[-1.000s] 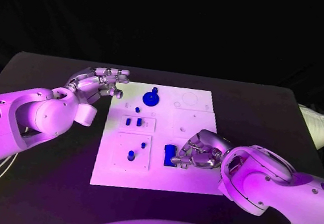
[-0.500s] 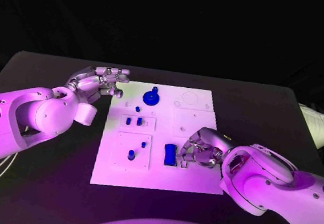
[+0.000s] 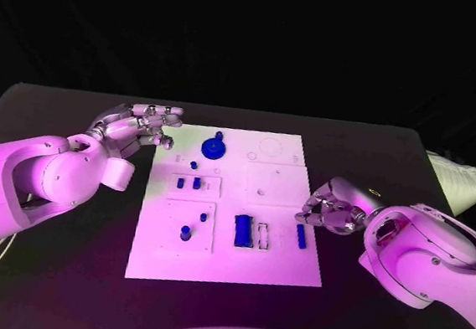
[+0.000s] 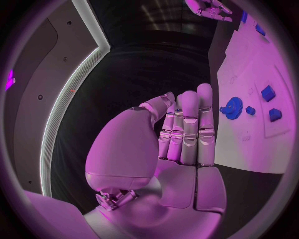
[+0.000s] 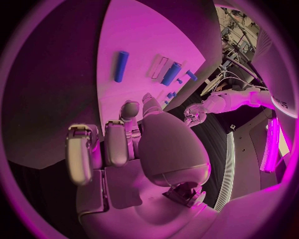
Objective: Assemble the parts on the task board
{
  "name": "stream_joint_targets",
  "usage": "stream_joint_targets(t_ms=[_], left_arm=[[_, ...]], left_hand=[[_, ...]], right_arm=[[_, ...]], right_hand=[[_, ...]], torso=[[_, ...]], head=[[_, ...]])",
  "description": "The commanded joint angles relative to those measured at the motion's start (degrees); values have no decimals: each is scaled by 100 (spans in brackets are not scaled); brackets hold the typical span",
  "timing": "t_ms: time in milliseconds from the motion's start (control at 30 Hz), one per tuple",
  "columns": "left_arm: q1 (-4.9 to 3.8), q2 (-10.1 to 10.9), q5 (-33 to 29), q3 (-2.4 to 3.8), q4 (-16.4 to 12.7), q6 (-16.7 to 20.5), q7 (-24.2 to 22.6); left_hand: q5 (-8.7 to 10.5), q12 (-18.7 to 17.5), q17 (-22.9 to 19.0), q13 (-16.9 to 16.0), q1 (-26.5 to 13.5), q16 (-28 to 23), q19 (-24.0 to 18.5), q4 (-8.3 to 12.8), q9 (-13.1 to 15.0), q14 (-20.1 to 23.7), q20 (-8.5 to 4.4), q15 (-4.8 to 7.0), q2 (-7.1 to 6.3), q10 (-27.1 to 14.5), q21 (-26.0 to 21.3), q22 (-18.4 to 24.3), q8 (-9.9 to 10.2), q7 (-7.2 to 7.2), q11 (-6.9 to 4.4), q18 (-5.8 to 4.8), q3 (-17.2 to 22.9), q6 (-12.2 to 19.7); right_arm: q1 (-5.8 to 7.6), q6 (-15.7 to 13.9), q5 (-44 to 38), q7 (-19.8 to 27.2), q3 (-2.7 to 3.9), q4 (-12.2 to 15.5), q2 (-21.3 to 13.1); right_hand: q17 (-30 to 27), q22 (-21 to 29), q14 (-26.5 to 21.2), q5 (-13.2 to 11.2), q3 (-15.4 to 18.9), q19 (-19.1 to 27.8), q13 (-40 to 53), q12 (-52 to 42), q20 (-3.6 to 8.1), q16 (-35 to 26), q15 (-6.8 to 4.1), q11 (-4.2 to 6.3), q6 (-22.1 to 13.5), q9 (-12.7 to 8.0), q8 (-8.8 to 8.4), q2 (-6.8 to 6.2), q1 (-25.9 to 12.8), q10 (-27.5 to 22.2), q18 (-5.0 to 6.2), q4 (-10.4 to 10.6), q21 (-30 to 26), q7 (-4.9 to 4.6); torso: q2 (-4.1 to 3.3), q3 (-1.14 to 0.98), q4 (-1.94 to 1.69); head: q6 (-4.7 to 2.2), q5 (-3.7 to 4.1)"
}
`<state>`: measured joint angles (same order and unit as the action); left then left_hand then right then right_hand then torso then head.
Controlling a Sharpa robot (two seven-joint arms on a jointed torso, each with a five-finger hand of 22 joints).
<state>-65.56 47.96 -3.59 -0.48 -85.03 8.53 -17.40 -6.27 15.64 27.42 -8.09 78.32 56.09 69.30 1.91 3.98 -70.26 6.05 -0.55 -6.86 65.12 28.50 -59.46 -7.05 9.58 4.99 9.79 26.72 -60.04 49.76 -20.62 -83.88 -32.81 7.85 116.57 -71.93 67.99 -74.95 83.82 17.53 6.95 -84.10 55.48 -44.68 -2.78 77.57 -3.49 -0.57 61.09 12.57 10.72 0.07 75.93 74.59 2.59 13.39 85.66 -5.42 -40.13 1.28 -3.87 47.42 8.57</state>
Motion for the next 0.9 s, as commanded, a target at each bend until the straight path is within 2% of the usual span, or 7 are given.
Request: stream_joint_targets(t_ms=[33,100,233,367,533,667,900], left_arm=[[5,-20,20,3,-1,-112,-19],[7,-27,20,3,2,-119,-18],[13,-32,22,2,7,-124,-16],[16,-32,22,1,14,-125,-15],[19,-23,25,1,12,-116,-9],[19,-20,27,1,10,-113,-7],[20,-15,30,0,7,-115,-3]], left_hand=[[-9,24,-9,-7,-21,-33,-46,-4,-10,41,8,16,32,-44,-21,9,-30,1,15,60,-33,29],[-9,24,-9,-7,-21,-33,-46,-4,-10,41,8,16,32,-44,-21,9,-30,1,15,60,-33,29],[-9,24,-9,-7,-21,-33,-46,-4,-10,41,8,16,32,-44,-21,9,-30,1,15,60,-33,29],[-9,24,-9,-7,-21,-33,-46,-4,-10,41,8,16,32,-44,-21,9,-30,1,15,60,-33,29],[-9,24,-9,-7,-21,-33,-46,-4,-10,41,8,16,32,-44,-21,9,-30,1,15,60,-33,29],[-9,24,-9,-7,-21,-33,-46,-4,-10,41,8,16,32,-44,-21,9,-30,1,15,60,-33,29],[-9,24,-9,-7,-21,-33,-46,-4,-10,41,8,16,32,-44,-21,9,-30,1,15,60,-33,29]], right_arm=[[1,399,-493,-56,-12,-45,-43],[-3,532,-616,-69,-25,-78,-50],[-32,740,-797,-75,-63,-143,-22],[-91,868,-933,-74,-96,-187,48],[-160,961,-1025,-73,-112,-225,131],[-179,1038,-1111,-77,-116,-244,158],[-190,1180,-1280,-83,-118,-259,188]], right_hand=[[18,-1006,286,25,13,-252,41,-65,-20,37,20,-18,-16,-5,-48,-24,-60,57,-113,78,21,-6],[29,-1006,287,23,37,-252,107,-143,-22,44,20,-15,12,-1,-50,-29,-87,89,-113,121,21,1],[51,-1018,290,7,89,-259,179,-217,-21,60,14,-6,67,12,-48,-53,-133,119,-116,199,30,16],[67,-1024,292,0,137,-263,206,-235,-17,71,8,2,107,23,-44,-80,-168,126,-117,256,35,27],[67,-1024,291,-5,167,-262,219,-242,-15,71,5,5,124,31,-44,-96,-187,129,-117,284,35,32],[61,-1025,290,-6,182,-263,218,-234,-13,68,4,7,134,35,-42,-102,-199,126,-117,296,35,35],[61,-1027,289,-8,196,-263,223,-236,-12,68,3,9,144,39,-40,-107,-210,127,-118,304,36,38]], torso=[[-4,-6,19],[-6,-9,20],[-9,-13,-9],[-9,-5,-23],[-18,-9,-26],[-10,-2,-28],[-16,-6,-38]], head=[[-19,46],[-24,57],[-33,83],[-20,88],[-3,63],[4,70],[15,73]])
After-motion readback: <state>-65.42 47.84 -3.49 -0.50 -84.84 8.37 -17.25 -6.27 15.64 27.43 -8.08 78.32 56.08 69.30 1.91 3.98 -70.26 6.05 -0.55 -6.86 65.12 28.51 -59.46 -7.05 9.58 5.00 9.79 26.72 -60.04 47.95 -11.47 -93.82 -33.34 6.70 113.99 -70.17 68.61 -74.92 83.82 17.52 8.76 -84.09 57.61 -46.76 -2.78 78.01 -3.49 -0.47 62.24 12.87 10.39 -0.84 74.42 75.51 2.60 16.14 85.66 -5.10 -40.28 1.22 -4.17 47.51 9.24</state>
